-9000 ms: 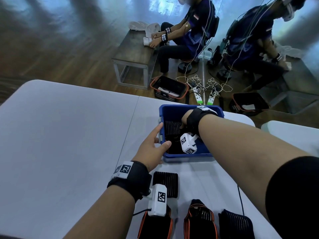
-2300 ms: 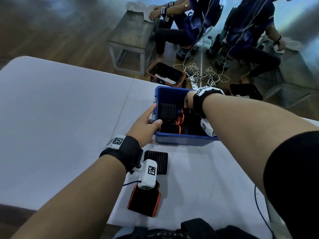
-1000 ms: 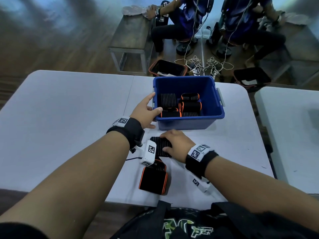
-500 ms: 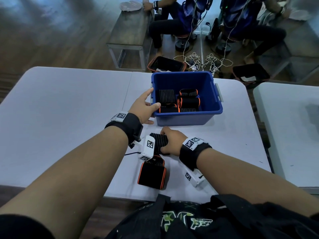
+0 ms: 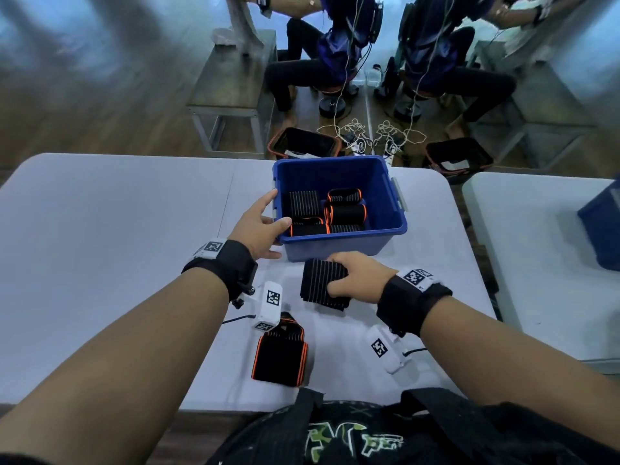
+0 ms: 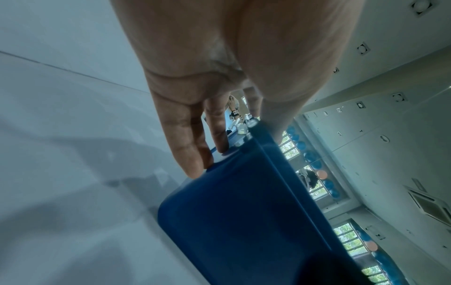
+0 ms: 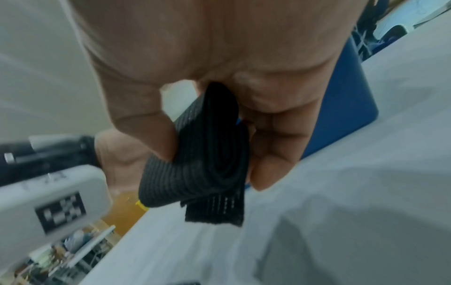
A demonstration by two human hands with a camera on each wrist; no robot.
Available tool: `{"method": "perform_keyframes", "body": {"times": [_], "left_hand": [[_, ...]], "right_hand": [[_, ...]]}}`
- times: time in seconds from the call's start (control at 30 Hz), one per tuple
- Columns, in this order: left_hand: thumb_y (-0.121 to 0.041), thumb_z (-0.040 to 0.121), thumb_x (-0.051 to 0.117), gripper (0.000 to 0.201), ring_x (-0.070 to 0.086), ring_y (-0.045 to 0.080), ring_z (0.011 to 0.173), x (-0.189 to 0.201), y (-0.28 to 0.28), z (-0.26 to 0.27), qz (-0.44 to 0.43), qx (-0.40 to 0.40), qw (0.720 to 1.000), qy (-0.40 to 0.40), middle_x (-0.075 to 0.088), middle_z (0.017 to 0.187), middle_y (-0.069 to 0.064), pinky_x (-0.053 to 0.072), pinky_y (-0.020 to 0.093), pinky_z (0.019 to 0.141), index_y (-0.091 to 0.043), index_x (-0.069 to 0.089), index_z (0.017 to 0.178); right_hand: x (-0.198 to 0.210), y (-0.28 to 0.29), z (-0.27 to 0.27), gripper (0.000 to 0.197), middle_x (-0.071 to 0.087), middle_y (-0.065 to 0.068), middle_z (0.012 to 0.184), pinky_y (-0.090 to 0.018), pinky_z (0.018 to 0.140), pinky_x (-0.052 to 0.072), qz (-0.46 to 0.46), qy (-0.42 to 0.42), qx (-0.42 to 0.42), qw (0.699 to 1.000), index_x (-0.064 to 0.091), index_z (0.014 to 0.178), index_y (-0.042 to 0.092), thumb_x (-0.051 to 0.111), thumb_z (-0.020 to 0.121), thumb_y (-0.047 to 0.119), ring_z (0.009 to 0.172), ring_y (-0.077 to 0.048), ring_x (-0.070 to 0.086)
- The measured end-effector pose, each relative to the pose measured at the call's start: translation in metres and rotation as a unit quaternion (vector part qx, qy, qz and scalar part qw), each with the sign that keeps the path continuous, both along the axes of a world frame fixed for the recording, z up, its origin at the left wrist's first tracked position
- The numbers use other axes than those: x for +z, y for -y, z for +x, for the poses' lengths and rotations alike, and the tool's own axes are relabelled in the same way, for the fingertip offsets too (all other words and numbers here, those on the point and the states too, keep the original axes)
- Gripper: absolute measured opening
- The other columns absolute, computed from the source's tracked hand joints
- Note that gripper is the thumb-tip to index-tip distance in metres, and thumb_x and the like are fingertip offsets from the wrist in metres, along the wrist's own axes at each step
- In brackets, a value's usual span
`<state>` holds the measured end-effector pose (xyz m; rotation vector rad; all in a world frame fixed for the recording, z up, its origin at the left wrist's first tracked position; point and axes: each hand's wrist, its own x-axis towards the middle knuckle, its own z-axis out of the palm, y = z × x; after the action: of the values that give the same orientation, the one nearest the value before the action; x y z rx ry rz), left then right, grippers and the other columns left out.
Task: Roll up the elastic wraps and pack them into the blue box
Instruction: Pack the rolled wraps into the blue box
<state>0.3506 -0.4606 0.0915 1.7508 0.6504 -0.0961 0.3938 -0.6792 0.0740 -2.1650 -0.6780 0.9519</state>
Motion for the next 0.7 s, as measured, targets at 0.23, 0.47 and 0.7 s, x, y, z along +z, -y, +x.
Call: {"method": "perform_keyframes", "body": {"times": [0.23, 0.47, 0.7], "left_hand": [[-0.019, 0.097, 0.065, 0.071, 0.069, 0.028, 0.097, -0.003, -0.002, -0.005, -0.023, -0.006, 1.000, 0.001, 0.068, 0.112, 0.013, 0.060, 0.055, 0.082, -0.044, 0.029, 0.153], [-0.020, 0.096, 0.066, 0.071, 0.069, 0.033, 0.101, -0.006, 0.007, -0.020, -0.012, -0.031, 0.999, 0.003, 0.068, 0.109, 0.019, 0.063, 0.046, 0.077, -0.044, 0.030, 0.152], [-0.028, 0.104, 0.050, 0.048, 0.072, 0.027, 0.096, -0.008, 0.011, -0.022, -0.004, -0.022, 1.000, 0.006, 0.070, 0.110, 0.010, 0.062, 0.046, 0.078, -0.042, 0.036, 0.148]], "right_hand": [[0.063, 0.013, 0.033, 0.013, 0.049, 0.002, 0.068, -0.017, 0.051, 0.043, 0.064, -0.045, -0.030, 0.996, 0.061, 0.090, -0.001, 0.049, 0.086, -0.004, 0.055, -0.005, 0.051], [0.089, -0.001, 0.079, 0.016, 0.061, -0.004, 0.073, -0.027, 0.060, 0.053, 0.053, 0.021, -0.033, 0.998, 0.067, 0.097, -0.001, 0.057, 0.085, 0.000, 0.068, -0.016, 0.060], [0.080, -0.022, 0.105, 0.015, 0.067, -0.001, 0.073, -0.026, 0.061, 0.053, -0.078, 0.042, 0.031, 0.996, 0.073, 0.088, 0.011, 0.065, 0.078, 0.004, 0.069, -0.018, 0.062]]}}
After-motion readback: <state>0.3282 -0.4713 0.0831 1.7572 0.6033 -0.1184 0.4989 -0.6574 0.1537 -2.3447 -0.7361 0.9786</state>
